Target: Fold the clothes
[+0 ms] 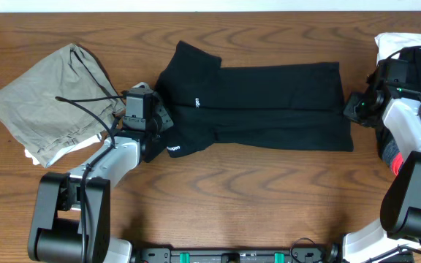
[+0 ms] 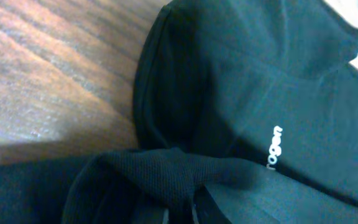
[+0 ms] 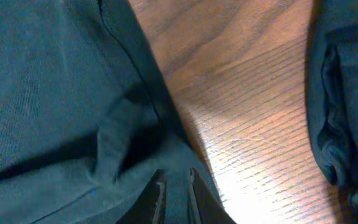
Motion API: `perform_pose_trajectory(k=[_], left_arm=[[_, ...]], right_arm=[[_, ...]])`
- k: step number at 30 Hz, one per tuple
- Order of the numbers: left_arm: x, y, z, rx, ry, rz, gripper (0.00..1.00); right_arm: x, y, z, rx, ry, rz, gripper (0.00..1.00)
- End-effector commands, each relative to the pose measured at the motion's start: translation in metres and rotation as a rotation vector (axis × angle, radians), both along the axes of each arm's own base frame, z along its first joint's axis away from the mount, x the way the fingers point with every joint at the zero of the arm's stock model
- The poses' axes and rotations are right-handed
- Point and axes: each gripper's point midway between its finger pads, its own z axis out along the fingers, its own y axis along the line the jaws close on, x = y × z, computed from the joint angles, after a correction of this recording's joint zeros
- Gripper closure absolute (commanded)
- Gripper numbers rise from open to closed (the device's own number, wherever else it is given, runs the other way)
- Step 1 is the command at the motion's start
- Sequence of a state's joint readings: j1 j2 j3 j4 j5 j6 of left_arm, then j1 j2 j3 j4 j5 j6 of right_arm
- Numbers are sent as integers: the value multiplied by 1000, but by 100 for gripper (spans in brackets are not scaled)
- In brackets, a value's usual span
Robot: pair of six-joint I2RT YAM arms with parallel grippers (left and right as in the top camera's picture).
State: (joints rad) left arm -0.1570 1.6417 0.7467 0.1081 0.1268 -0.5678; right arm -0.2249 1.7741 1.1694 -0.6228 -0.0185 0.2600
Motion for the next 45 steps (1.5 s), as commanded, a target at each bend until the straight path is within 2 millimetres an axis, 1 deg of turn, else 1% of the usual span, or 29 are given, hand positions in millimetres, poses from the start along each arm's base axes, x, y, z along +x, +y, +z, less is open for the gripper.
perform_pose_trajectory(k=[1,8,10,11,12,16,20,23,25,29,33,35,38,42,45], left_arm=[[4,6,1,26,3,4,91],[-5,7,-6,33,51,3,88],[-8,7,-8,32,63,1,83],[-9,7,-8,32,67,0,83],[-11,7,-10,34,80,0,79],[-18,8,-15,38,112,-1,69],[-27,9,-20,42,154,-3,57],[-35,10,-25,48,195,-3,50],[-43,12,-29,53,231,-4,47],[-61,14,-37,62,309,-6,42],[-77,16,-42,72,378,-7,31],[-85,17,-41,75,404,-7,24],[-95,19,-33,78,425,-7,18],[-102,20,-16,78,414,-9,16],[-101,18,3,84,354,-58,16]], right_arm=[[-6,-3,-8,-3,31,-18,89],[-14,9,-18,3,60,8,89],[-16,11,-21,3,64,15,89],[-17,13,-23,3,66,19,89],[-18,15,-26,3,68,23,89],[-25,20,-37,6,76,33,89],[-37,23,-50,9,100,34,89],[-48,24,-62,7,117,43,87],[-59,20,-69,-23,149,34,87],[-85,3,-79,-97,224,-34,87],[-101,-10,-85,-95,261,-78,87],[-106,-15,-86,-88,272,-101,88],[-110,-22,-86,-77,277,-134,89],[-111,-22,-87,-55,272,-141,89],[-110,-21,-87,-51,271,-139,89]])
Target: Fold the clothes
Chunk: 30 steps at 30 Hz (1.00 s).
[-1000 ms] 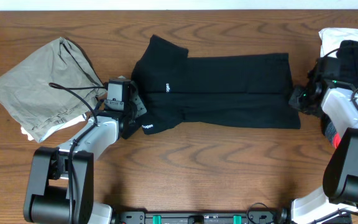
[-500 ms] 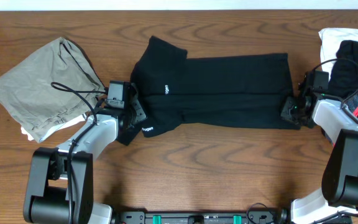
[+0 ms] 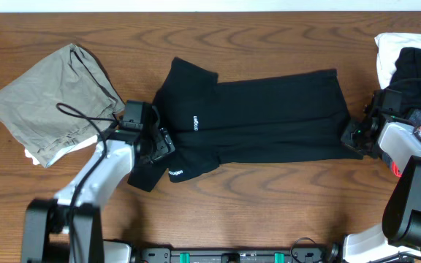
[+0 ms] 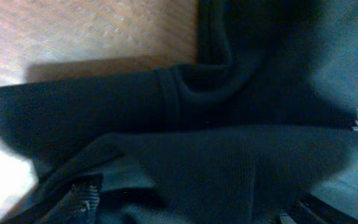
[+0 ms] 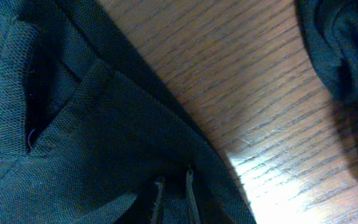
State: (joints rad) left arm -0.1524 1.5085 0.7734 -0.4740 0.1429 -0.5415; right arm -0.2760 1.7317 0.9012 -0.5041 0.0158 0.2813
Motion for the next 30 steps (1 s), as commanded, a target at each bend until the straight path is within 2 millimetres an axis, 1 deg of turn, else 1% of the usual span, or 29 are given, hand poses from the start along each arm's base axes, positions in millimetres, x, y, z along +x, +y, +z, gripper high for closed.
perform_pose_trajectory(k=[1,4,7,9,10,11,12,14,15,17,18,19,21,23,25,26,27,30], left_arm=[[3,2,22,12,-81,-49,16],[8,1,40,5,-148,-56,15],[3,0,53,-10,-172,-59,15],[-7,-3,56,-31,-151,-67,16],[-16,-4,56,-41,-122,-71,15],[-28,-4,53,-49,-71,-66,17],[-36,-3,50,-49,-34,-49,23],[-55,0,42,-42,54,-19,46],[-62,1,38,-40,84,-10,50],[-69,2,31,-37,111,-8,57],[-72,3,29,-36,118,-4,58],[-74,3,26,-36,126,-3,58],[-77,4,23,-33,136,-3,55],[-78,8,22,-12,136,5,41],[-73,20,21,60,113,22,33],[-67,26,22,93,88,31,30],[-57,29,24,114,45,37,27],[-22,25,36,117,-108,-30,26]], right_arm=[[-44,-12,-31,-47,162,-55,89],[-43,-11,-31,-41,160,-53,89],[-43,-11,-31,-41,161,-53,88],[-43,-11,-31,-41,161,-53,88],[-43,-11,-31,-41,160,-53,87],[-43,-11,-31,-41,160,-53,87],[-43,-11,-31,-41,160,-53,88],[-43,-11,-31,-41,160,-53,87],[-43,-11,-31,-41,160,-53,87],[-43,-11,-31,-41,160,-53,87],[-43,-11,-31,-41,160,-53,87],[-43,-11,-31,-40,161,-53,87],[-43,-10,-31,-37,160,-52,87],[-43,-10,-31,-37,160,-52,86],[-43,-10,-31,-37,160,-52,86],[-43,-10,-31,-37,160,-52,86],[-43,-10,-31,-37,160,-52,86],[-43,-10,-31,-36,160,-52,86]])
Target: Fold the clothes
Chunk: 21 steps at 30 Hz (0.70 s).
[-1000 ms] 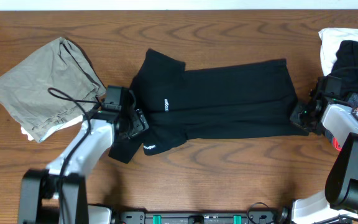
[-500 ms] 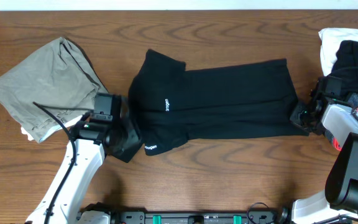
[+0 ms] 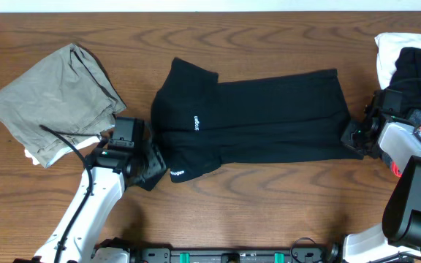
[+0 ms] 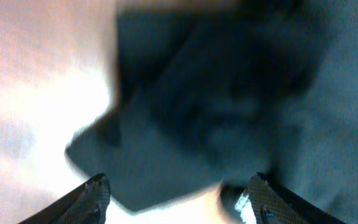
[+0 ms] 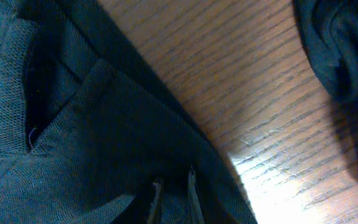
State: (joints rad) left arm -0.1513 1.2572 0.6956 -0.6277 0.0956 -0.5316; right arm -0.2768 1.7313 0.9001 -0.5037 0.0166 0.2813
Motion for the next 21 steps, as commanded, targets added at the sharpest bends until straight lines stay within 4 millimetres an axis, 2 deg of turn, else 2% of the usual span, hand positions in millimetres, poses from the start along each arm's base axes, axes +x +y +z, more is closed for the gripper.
perform_pose_trajectory(k=[1,5,8,12,16,21], left_arm=[[33,8,14,74,-139,-56,26],[79,-6,42,46,-358,-133,27],[97,-13,46,23,-405,-149,33],[115,-29,33,-25,-360,-219,42],[130,-36,14,-44,-248,-239,55],[148,-44,-6,-65,-158,-257,57]], right_arm=[[-43,-9,-31,-33,159,-51,85],[-43,-9,-31,-32,159,-51,86],[-42,-7,-31,-20,155,-49,86],[-42,-6,-31,-12,153,-47,86],[-43,-5,-32,-10,160,-47,87],[-43,-5,-32,-10,160,-46,87]])
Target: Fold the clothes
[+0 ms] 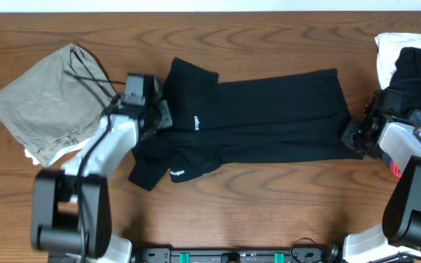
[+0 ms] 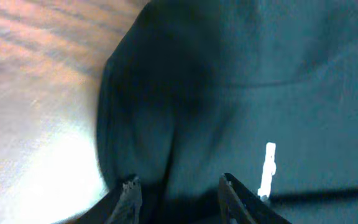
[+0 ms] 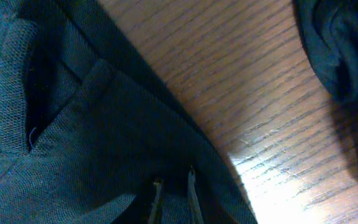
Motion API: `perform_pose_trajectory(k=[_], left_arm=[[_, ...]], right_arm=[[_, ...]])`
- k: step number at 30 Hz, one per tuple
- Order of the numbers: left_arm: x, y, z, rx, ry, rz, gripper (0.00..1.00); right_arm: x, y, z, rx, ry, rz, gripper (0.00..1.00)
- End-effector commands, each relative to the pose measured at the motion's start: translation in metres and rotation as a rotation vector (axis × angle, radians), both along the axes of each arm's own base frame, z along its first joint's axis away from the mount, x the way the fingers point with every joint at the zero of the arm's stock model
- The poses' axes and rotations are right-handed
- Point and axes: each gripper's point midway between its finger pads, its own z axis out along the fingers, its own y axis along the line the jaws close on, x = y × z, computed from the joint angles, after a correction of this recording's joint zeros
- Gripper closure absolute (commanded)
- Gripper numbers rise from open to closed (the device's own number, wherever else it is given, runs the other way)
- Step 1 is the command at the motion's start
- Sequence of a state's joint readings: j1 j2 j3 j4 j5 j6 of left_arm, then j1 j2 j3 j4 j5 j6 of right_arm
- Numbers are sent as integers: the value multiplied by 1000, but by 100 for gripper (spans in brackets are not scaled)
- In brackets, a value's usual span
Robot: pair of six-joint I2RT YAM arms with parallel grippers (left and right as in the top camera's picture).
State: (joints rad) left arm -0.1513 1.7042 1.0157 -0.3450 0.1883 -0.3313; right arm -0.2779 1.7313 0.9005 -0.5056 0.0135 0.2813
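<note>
A black polo shirt lies spread across the middle of the table, one sleeve sticking out at the front left. My left gripper hovers open over the shirt's left shoulder edge; in the left wrist view both fingers stand wide apart above dark fabric. My right gripper is at the shirt's right hem corner, shut on the cloth; its thin fingertips pinch the fabric.
A khaki garment lies folded at the far left, close to my left arm. A heap of white and black clothes sits at the right edge behind my right arm. Bare wood runs along the front.
My left gripper, still open, has moved from beside the front-left sleeve up to the shirt's left shoulder edge. The right gripper and the shirt have not moved.
At first my left gripper held bunched fabric at the shirt's left side and the right held the hem. Then the shirt lay nearer the front with the sleeve drawn out front-left. After that the left gripper was open by the sleeve; now it is at the shoulder.
</note>
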Motion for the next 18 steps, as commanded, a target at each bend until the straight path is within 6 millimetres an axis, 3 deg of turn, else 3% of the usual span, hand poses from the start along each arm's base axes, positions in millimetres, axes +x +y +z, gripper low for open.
perform_pose_trajectory(k=[1,6,9,14,18], left_arm=[[14,-9,-6,-30,23,-43,57],[11,-9,-31,-27,84,-44,57],[8,-9,-37,-23,103,-47,57],[8,-9,-37,-23,105,-47,57],[8,-9,-37,-23,105,-46,57]], right_arm=[[-43,-6,-32,-13,159,-45,87],[-36,5,-28,47,130,-18,87],[-15,20,-7,139,59,44,82],[23,14,75,91,-77,86,80],[40,27,132,53,-193,175,79]])
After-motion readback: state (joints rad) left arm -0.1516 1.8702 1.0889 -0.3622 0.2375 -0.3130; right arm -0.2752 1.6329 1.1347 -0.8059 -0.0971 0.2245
